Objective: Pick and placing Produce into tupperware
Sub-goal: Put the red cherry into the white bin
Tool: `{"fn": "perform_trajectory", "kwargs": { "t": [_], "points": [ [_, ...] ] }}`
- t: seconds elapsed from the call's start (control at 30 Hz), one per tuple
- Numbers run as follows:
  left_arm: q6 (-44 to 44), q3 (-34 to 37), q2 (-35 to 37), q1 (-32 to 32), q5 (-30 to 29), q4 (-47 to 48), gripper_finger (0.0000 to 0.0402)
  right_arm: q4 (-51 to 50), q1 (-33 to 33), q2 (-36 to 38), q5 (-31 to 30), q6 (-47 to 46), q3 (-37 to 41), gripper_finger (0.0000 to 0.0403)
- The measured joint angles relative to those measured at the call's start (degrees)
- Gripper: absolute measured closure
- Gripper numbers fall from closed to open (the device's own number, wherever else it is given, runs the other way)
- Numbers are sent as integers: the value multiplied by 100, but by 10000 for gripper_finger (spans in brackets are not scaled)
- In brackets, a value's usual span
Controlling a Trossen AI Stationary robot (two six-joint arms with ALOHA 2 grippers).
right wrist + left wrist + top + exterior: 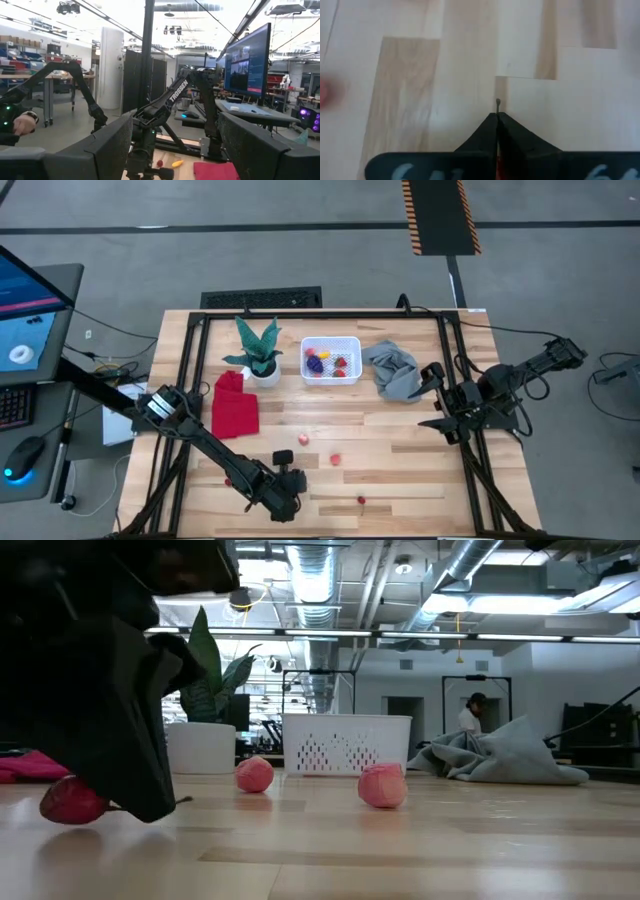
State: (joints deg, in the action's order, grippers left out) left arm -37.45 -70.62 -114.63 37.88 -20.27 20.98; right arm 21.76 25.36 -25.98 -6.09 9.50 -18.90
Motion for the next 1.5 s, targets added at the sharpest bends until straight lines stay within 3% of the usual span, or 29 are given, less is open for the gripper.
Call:
{"fn": "perform_trajectory", "kwargs": {
  "t": [0.17,0.33,0.5,0.97,1.27,1.5],
  "points": [
    [596,-5,128,5,-73,-403,401,0,0,0,0,-1,0,85],
    [1308,-10,688,184,-479,-832,401,-8,-2,-1,-2,-1,0,85],
    [1734,4,1437,517,-1544,-607,401,-10,0,-39,0,1,0,85],
    [2924,1155,4185,1135,-2720,-773,401,26,-2,-70,-20,6,0,85],
    [3690,2021,6069,714,-2748,-1191,401,26,-1,-70,-22,15,0,85],
    [4493,2526,7143,-223,-1811,-2306,401,24,0,-70,-24,10,0,85]
  ]
}}
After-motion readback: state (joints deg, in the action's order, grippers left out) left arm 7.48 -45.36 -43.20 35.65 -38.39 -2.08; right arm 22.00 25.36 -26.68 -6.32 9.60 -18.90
